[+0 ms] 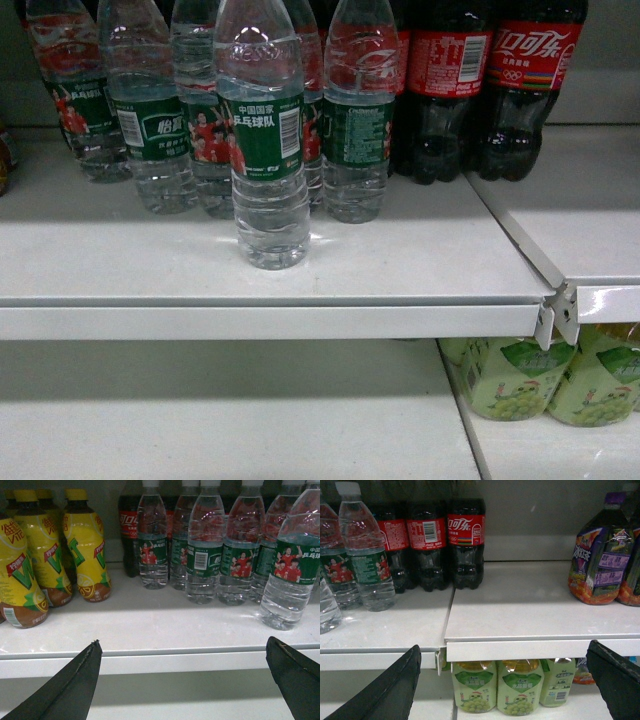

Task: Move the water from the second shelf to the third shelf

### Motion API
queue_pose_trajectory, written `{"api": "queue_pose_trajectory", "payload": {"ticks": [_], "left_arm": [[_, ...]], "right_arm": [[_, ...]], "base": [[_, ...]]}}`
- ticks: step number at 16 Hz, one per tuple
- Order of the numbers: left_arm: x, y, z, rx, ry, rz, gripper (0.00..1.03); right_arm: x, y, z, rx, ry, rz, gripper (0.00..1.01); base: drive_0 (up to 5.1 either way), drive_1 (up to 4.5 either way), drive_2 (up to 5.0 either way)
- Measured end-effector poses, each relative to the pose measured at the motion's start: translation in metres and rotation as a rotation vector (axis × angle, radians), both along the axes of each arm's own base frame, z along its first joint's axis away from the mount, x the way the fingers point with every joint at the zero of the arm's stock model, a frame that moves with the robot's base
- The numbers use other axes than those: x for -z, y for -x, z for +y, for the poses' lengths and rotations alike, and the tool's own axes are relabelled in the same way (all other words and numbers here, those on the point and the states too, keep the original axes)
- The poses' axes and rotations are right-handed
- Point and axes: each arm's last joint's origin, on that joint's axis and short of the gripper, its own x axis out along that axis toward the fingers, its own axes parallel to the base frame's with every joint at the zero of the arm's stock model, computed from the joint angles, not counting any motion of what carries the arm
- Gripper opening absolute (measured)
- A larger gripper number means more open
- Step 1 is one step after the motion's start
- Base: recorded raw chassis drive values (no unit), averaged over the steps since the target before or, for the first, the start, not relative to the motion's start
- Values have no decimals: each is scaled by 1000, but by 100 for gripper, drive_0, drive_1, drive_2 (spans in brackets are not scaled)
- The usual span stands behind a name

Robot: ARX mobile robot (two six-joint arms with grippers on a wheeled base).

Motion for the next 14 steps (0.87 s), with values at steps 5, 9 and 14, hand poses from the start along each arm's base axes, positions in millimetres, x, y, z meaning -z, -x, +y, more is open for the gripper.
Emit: {"api": "queue_pose_trajectory", "payload": {"ticks": [5,9,14], "left_arm": [[0,0,0,0,0,0,98],[0,0,0,0,0,0,98],[0,0,0,0,0,0,98]], "right_arm": [[0,0,0,0,0,0,98],[0,0,0,0,0,0,98],[0,0,0,0,0,0,98]], "base": [[0,0,0],[0,0,0],[0,0,0]]}}
